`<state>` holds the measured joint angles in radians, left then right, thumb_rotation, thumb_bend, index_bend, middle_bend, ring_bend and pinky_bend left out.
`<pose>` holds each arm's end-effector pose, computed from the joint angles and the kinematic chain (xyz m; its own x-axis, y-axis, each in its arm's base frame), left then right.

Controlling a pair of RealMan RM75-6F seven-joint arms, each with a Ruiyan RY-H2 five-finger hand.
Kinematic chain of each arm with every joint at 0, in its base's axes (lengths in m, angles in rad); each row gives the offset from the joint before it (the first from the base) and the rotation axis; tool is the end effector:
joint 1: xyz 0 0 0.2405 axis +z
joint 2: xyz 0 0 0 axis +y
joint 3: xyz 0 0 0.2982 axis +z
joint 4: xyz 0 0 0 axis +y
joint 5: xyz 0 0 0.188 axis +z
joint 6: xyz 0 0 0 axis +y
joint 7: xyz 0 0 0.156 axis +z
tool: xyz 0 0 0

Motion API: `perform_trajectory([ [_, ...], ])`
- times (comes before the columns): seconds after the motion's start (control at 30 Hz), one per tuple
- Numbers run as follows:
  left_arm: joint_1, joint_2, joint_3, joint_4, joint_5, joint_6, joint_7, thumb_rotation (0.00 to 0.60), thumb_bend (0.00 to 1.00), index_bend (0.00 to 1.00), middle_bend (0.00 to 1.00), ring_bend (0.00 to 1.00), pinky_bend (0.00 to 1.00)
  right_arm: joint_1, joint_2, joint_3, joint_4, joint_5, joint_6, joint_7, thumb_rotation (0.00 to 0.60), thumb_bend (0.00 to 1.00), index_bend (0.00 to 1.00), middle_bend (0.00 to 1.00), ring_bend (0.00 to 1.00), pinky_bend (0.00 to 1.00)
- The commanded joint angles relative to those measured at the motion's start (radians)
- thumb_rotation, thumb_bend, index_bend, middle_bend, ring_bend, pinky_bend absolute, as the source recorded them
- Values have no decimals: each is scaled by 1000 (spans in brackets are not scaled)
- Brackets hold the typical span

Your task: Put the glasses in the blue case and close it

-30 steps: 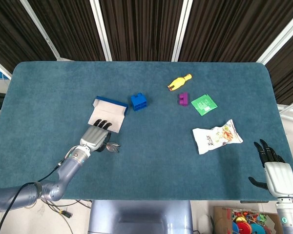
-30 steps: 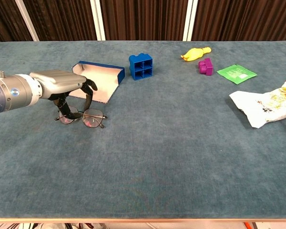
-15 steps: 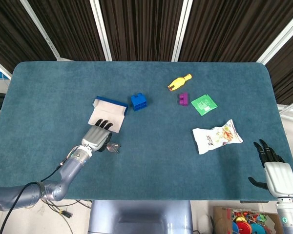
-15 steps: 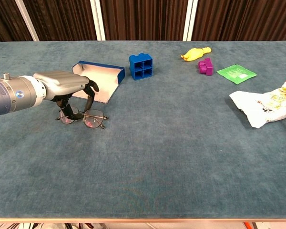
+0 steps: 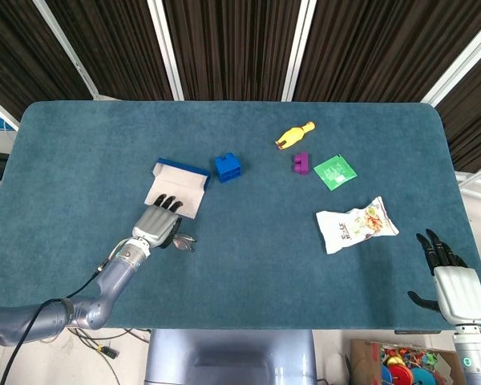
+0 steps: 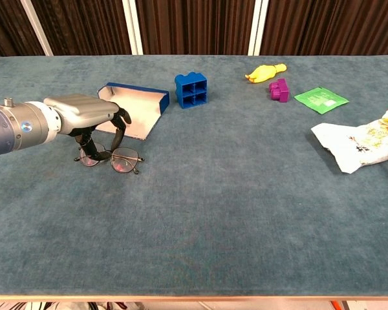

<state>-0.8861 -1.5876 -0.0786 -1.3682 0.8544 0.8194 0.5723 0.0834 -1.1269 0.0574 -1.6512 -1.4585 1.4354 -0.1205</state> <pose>-0.1866 0.3980 -0.0325 0.6634 0.3564 0.6580 0.7438 -0.4103 -0.5277 -0.3409 -0.1945 0.1876 0.4562 -0.0518 0.8884 -0.8888 0.0233 0.4577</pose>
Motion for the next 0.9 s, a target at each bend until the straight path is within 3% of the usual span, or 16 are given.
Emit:
perform_trajectory([
  [0.03,-2,-1,1,-2,-1,-1,1,600,397,551,129,21,25,0,0,0,1,0,0,-3,600,75,21,0,153,323],
  [0.47,-7,-1,4,4,-10,3,6,600,448,574,151,20,24,-1,1,-1,-1,-1,1,-1,600,75,21,0,153,323],
  [0.9,-33,43,-50,-38,-59,59,48,600,448,581,148,12,0,-1,0,-1,-3,1,0,1,600,75,21,0,153,323],
])
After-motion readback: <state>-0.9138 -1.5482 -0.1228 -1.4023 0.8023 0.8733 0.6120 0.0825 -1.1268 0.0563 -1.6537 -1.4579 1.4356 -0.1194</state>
